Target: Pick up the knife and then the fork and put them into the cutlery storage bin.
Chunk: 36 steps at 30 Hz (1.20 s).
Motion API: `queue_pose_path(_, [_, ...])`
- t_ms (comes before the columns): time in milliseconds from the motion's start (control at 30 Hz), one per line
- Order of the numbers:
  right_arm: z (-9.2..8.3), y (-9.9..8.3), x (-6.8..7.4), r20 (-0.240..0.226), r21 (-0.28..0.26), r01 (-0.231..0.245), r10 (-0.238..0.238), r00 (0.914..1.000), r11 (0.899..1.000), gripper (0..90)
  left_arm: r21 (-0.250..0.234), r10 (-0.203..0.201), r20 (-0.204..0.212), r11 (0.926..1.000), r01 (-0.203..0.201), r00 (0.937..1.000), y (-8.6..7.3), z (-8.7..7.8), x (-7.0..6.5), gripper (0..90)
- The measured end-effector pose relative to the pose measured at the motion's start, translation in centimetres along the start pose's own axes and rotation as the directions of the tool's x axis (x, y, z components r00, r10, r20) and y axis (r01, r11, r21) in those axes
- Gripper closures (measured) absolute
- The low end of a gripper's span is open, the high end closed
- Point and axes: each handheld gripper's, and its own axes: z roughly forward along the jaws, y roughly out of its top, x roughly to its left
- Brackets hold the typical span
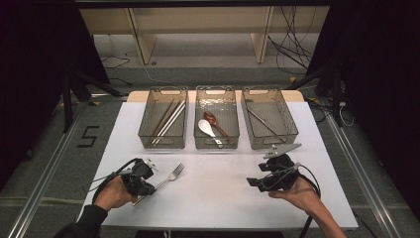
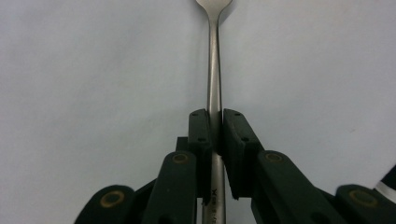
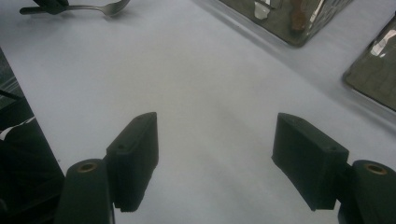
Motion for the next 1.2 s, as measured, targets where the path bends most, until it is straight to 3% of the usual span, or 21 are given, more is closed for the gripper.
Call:
queue_pose_path(400, [0.1,0.1,0.1,-0.003,0.002,0.006,-0.006,1.0,1.0,31.9,-0.058,0.028,0.015,0.9979,-0.028,0.9995,0.8,-0.7,-0.9,81.8])
queue_pose_path(700, [0.1,0.4,0.5,-0.014,-0.009,0.016,-0.016,0.9998,1.0,31.9,-0.088,0.08,0.065,0.9934,-0.075,0.9947,2.3,-1.0,-2.7,81.7])
queue_pose_path(833, [0.1,0.7,1.1,-0.028,-0.017,0.039,-0.04,0.9988,0.999,31.9,-0.09,0.11,0.089,0.9907,-0.102,0.99,3.0,-0.8,-3.7,81.8])
queue_pose_path(1000, [0.2,1.2,2.3,-0.056,-0.025,0.082,-0.083,0.9949,0.996,31.9,-0.079,0.17,0.111,0.9837,-0.161,0.9792,4.0,-0.8,-5.1,81.7])
queue_pose_path(1200, [0.3,2.0,4.4,-0.101,-0.046,0.158,-0.162,0.9817,0.986,32.0,-0.069,0.227,0.145,0.9732,-0.219,0.9629,5.1,-0.5,-7.0,81.7])
